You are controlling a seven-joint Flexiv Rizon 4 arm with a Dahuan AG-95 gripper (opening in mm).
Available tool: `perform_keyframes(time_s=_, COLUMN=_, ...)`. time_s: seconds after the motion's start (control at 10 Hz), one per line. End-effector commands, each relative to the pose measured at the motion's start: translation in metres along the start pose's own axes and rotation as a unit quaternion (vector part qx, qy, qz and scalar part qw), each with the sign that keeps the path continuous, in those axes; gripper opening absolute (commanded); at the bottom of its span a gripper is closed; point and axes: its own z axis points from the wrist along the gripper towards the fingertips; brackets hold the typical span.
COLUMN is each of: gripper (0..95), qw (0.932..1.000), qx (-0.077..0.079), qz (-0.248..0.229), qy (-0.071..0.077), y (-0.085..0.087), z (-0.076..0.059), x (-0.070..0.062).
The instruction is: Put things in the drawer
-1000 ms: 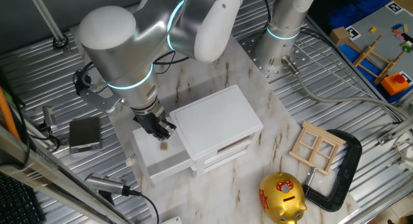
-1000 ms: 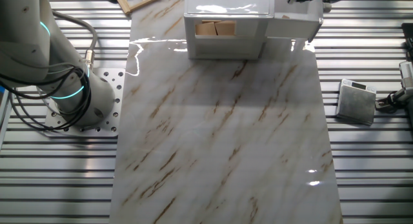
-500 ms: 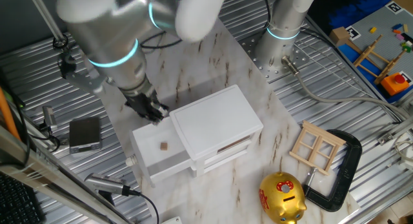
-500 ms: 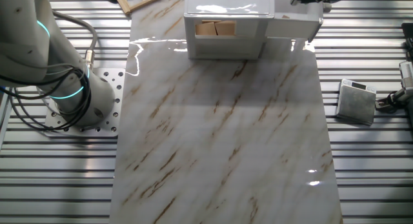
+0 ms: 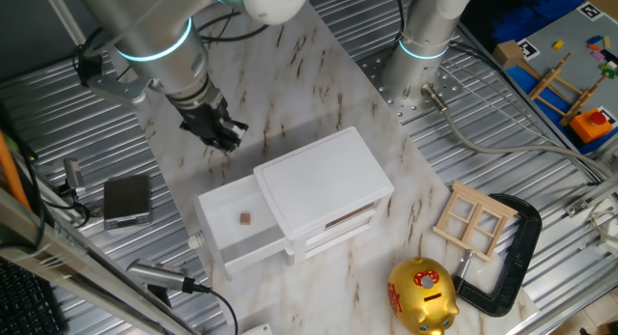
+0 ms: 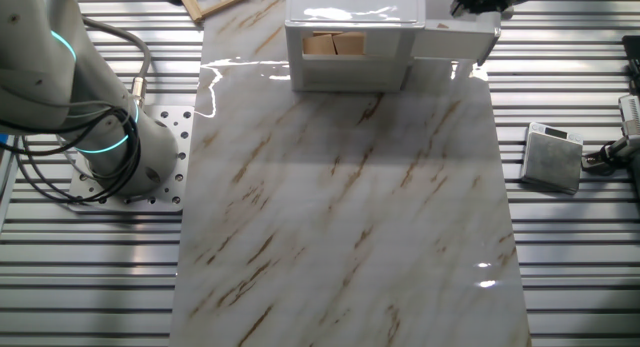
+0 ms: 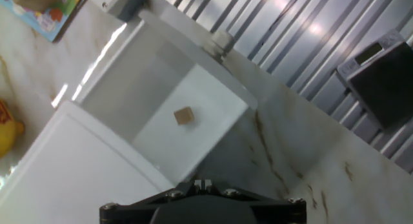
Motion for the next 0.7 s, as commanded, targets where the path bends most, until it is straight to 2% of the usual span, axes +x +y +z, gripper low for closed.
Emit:
perform_keyframes(time_s=0.1, gripper=0.0, qw=0.9998, qx=0.005, qz=-0.013, qy=0.013, y=-0.0008, z=-0.001, x=0.0002)
perform_keyframes(time_s=0.7, gripper=0.0, qw=0.9998, qx=0.01, qz=-0.012, qy=0.014, y=-0.0008, z=-0.001, x=0.0002)
